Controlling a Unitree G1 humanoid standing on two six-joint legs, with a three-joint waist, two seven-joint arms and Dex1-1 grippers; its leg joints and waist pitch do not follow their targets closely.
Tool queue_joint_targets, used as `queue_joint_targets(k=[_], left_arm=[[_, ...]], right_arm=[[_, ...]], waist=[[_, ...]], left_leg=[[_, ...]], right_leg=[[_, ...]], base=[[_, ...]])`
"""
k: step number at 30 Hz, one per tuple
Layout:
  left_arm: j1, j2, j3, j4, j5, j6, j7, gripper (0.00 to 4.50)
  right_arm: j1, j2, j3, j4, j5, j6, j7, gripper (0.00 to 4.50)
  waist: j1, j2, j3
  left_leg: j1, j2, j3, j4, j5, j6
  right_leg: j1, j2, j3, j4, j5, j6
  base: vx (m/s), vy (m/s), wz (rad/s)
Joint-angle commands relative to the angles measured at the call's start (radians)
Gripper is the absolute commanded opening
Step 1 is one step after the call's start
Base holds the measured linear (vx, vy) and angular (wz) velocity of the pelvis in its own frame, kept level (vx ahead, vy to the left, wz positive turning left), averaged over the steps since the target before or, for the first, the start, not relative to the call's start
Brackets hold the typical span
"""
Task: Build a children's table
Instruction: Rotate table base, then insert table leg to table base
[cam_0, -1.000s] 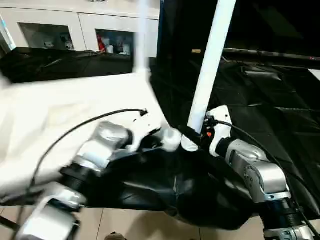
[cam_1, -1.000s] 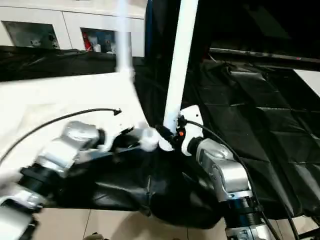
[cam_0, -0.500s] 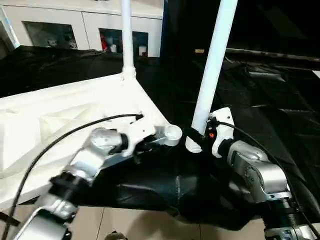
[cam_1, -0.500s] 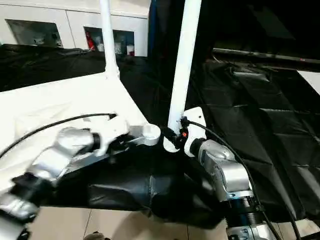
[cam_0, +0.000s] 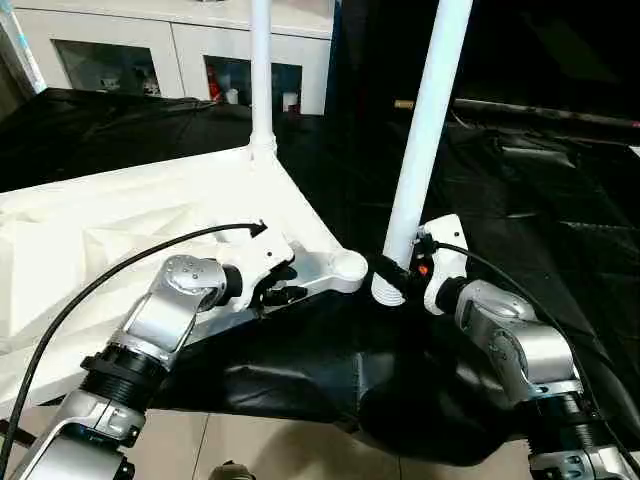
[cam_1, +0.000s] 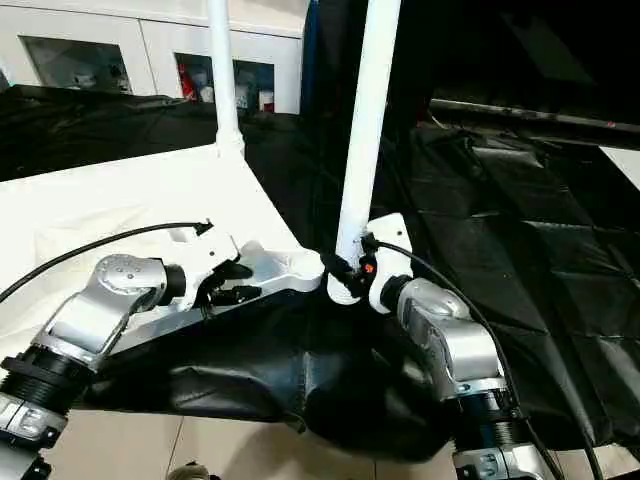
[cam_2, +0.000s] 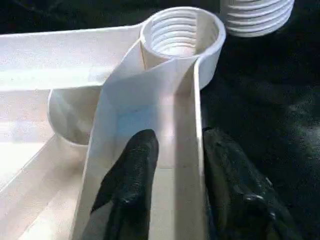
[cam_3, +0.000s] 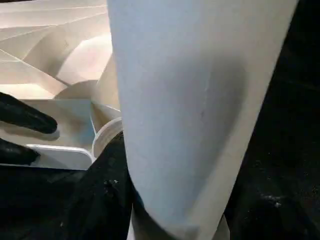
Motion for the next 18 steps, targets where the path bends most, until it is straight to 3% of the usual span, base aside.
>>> queue_joint_targets(k=[1, 12, 18], left_arm=[[-0.009, 0.001, 0.003, -0.004, -0.001, 0.004, -0.011, 1.38], [0.014, 0.03, -0.02, -0.045, -0.016, 0.049, -0.063, 0.51], [0.016, 0.038, -0.028, -0.049, -0.011, 0.061, -0.063, 0.12]], right_arm=[[-0.02, -0.013, -0.001, -0.008, -0.007, -0.007, 0.004, 1.91], [-0.037, -0.01, -0.002, -0.006, -0.009, -0.02, 0.012, 1.91], [-0.077, 0.005, -0.025, -0.031, 0.037, 0.003, 0.038, 1.91]], waist=[[-0.003, 0.001, -0.068], [-0.004, 0.0, -0.068], [-0.006, -0.001, -0.067]], left_leg=[[-0.001, 0.002, 0.004, -0.074, -0.217, -0.011], [-0.001, 0.004, 0.003, -0.075, -0.223, -0.012], [0.001, 0.004, 0.004, -0.075, -0.225, -0.011]], right_leg=[[0.053, -0.066, 0.054, -0.09, -0.326, -0.086], [0.052, -0.066, 0.053, -0.091, -0.346, -0.079], [0.05, -0.067, 0.054, -0.092, -0.362, -0.076]], base=[[0.0, 0.0, 0.0], [0.0, 0.0, 0.0], [0.0, 0.0, 0.0]])
